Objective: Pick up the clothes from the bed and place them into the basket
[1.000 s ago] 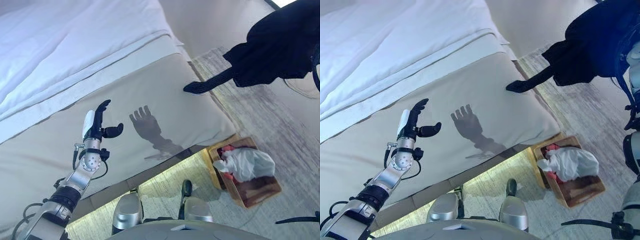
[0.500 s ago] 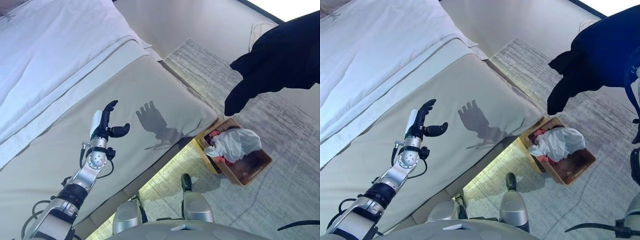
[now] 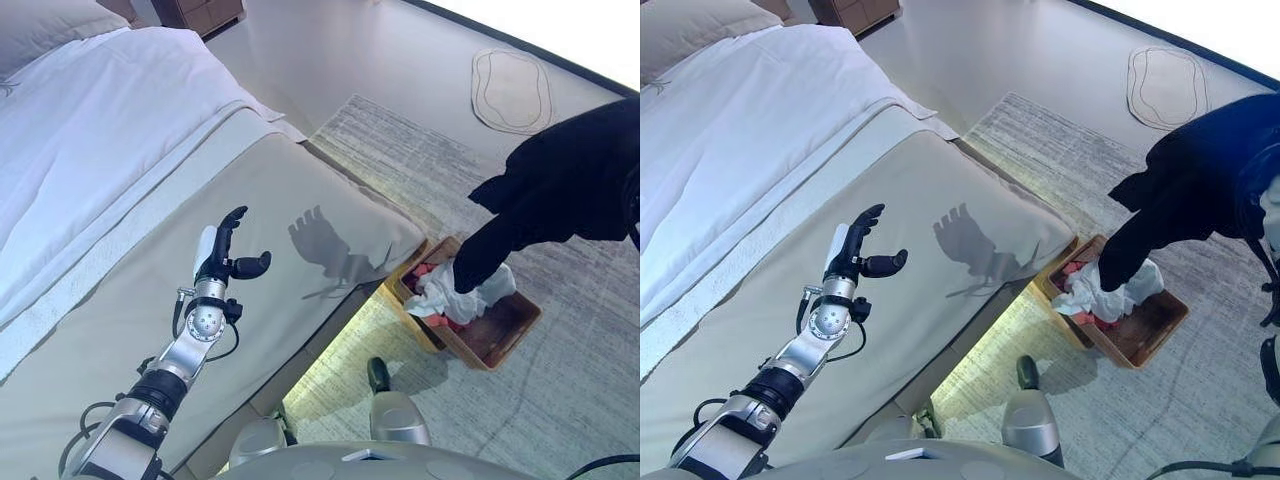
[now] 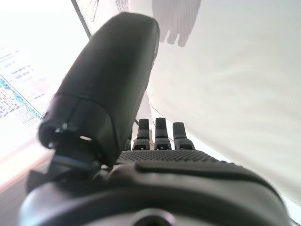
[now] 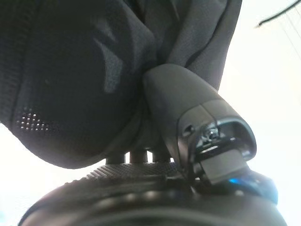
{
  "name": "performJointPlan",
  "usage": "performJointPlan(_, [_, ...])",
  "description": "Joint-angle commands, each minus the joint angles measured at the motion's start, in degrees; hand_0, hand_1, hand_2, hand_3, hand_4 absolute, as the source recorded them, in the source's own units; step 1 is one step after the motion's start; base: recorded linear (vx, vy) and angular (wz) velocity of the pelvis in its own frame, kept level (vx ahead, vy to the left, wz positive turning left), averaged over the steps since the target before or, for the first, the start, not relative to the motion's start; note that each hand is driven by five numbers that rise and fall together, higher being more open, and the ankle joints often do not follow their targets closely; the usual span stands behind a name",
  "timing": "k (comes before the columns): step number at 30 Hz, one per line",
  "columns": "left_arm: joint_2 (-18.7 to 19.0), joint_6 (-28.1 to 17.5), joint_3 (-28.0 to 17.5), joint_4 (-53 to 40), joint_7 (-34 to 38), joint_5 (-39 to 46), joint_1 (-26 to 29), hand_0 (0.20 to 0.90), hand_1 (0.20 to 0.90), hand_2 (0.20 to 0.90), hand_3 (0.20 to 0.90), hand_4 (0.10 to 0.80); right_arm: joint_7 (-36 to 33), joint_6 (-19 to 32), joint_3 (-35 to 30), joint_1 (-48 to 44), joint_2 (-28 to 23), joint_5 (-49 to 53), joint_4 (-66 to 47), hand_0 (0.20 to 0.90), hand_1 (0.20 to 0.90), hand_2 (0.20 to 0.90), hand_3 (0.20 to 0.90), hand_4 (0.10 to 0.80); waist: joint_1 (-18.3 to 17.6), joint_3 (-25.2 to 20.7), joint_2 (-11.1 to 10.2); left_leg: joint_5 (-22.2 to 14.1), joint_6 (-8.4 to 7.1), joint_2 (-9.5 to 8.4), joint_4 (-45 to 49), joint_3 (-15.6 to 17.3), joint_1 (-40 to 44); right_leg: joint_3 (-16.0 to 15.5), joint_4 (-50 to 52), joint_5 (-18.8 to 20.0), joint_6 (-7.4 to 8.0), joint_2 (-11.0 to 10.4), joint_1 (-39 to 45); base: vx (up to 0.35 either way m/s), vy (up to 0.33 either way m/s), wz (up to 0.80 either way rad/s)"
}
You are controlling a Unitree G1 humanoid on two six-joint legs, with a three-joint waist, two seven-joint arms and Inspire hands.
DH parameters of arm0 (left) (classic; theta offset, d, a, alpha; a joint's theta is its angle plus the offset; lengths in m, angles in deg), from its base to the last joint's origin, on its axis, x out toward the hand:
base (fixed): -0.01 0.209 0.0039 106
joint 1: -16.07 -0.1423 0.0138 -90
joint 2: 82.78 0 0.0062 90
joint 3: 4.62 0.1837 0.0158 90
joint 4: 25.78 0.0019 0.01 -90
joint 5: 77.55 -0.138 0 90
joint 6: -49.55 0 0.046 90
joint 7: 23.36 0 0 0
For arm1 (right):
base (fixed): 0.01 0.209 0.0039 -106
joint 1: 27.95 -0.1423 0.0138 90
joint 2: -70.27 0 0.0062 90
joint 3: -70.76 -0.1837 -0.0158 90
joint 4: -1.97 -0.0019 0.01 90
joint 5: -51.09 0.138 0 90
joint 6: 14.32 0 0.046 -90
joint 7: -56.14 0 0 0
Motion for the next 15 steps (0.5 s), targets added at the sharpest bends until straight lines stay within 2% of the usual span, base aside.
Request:
performJointPlan(1, [0.92,-4.39,2.21,2.66,1.6,-2.66,2.21,0.9,0.9,0.9,0.9,0.8,-5.27,3.28,-1.73,-0.38,-0.27,-0.08,-0.28,0.3,0.3,0.3,0.2,0.1,0.21,-9.06,-1.6,-8.03,-1.61,0.69,0.13,-0.55,2.89,-0.71,0.26,-2.03,-2.23,4.17,-1.17,-0.017,-0.015,-0.03])
performJointPlan(6, [0.64,-3.89,2.62,2.1,1.71,-2.35,3.48,0.9,0.9,0.9,0.9,0.8,-0.95,4.41,-2.3,1.85,3.94,-0.33,4.02,0.3,0.3,0.3,0.2,0.1,0.33,-7.78,-0.61,-7.83,-1.62,0.62,0.13,-0.4,2.41,-0.87,0.26,-1.76,-2.08,3.9,-1.67,-0.002,-0.003,-0.01])
performJointPlan(10, [0.43,-3.92,3.12,1.57,2.38,-2.14,3.79,0.9,0.9,0.9,0.9,0.8,-0.39,6.27,-1.2,1.59,5.57,-0.25,9.47,0.3,0.3,0.3,0.2,0.1,0.61,-6.74,0.27,-7.79,-1.6,0.59,0.13,0.13,2.4,-1.31,0.26,-1.63,-2.07,3.53,-1.97,-0.003,-0.013,-0.02])
performJointPlan(15, [0.73,-4.36,3.4,0.59,2.49,-1.77,3.67,0.9,0.9,0.9,0.9,0.8,0.19,5.66,-2.79,2.17,7.84,4.28,13.77,0.3,0.3,0.3,0.2,0.1,0.78,-5.1,2.21,-7.6,-1.76,0.27,0.13,0.18,1.82,-1.59,0.26,-1.57,-2.11,3.17,-2.66,0.0,0.0,0.0])
